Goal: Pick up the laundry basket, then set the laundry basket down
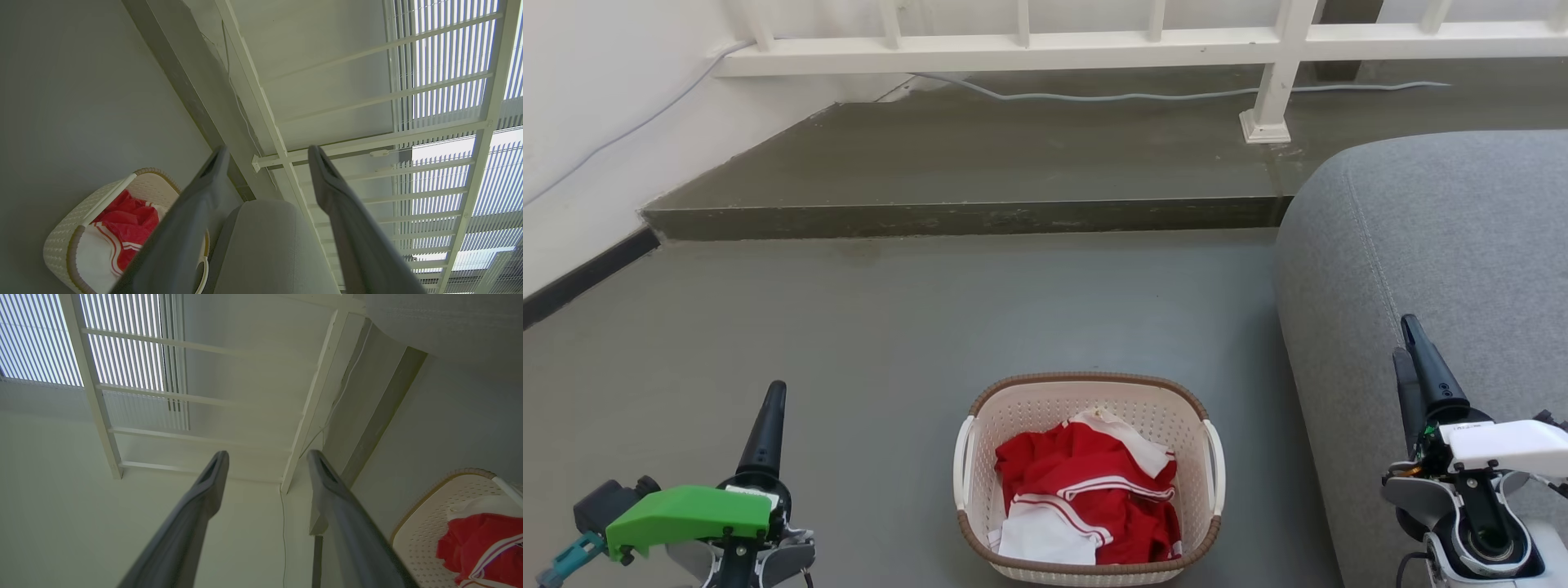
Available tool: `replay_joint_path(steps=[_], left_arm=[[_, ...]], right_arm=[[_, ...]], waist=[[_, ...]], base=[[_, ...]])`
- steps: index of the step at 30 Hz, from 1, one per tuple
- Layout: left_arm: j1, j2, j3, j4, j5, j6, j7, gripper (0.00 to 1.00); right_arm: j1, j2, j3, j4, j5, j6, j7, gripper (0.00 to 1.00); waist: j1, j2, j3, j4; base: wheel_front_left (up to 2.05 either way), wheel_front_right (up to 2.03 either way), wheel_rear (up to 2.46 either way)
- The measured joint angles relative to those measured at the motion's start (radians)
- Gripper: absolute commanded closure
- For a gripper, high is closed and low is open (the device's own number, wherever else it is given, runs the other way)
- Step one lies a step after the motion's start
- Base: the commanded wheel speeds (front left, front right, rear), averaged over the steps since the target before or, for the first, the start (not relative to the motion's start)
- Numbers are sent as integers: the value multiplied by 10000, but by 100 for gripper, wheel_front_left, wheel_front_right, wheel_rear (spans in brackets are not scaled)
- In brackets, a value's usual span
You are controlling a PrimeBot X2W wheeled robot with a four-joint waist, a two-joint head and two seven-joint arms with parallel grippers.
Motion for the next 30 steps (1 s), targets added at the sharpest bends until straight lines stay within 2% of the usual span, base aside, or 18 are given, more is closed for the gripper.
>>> replay_joint_path(steps=[13, 18, 30], left_arm=[[-148, 90, -75, -242, 2447, 40, -437, 0], [-170, 132, -326, -295, 3492, 136, -644, 0], [-187, 123, -685, -500, 5227, 339, -1011, 0]], right_arm=[[-76, -663, 848, -127, -1839, 2, -623, 0], [-150, -786, 1103, -117, -2556, 6, -796, 0], [-383, -920, 1252, -209, -4435, 8, -1183, 0]], waist=[[0, 0, 63, 2], [0, 0, 81, -3], [0, 0, 129, -19]], base=[[0, 0, 0], [0, 0, 0], [0, 0, 0]])
